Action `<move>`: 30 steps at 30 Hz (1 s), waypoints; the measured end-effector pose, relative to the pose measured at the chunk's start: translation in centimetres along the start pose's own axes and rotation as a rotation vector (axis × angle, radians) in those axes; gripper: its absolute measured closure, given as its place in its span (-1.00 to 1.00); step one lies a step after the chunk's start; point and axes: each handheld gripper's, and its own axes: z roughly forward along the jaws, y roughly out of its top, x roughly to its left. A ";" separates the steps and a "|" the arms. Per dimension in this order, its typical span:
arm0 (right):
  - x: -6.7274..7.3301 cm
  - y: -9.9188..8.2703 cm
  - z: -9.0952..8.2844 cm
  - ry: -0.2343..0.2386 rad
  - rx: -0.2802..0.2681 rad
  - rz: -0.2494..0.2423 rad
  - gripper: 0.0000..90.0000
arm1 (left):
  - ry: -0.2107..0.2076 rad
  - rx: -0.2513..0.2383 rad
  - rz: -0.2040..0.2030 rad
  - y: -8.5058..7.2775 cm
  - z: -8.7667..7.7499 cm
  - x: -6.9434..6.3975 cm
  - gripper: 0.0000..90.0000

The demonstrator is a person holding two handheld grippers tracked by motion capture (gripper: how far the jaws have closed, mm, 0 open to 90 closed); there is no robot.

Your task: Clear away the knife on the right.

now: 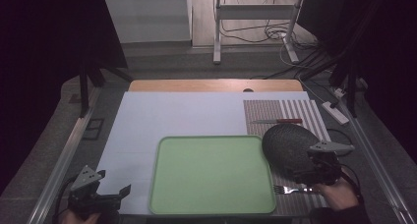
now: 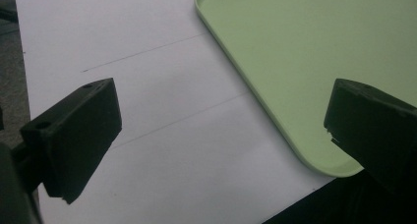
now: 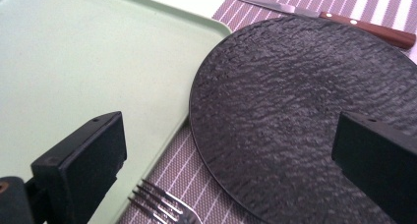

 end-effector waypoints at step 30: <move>-2.1 4.2 4.5 0.014 0.032 -0.026 -1.00 | 0.002 0.006 -0.017 0.0 0.1 0.1 -0.97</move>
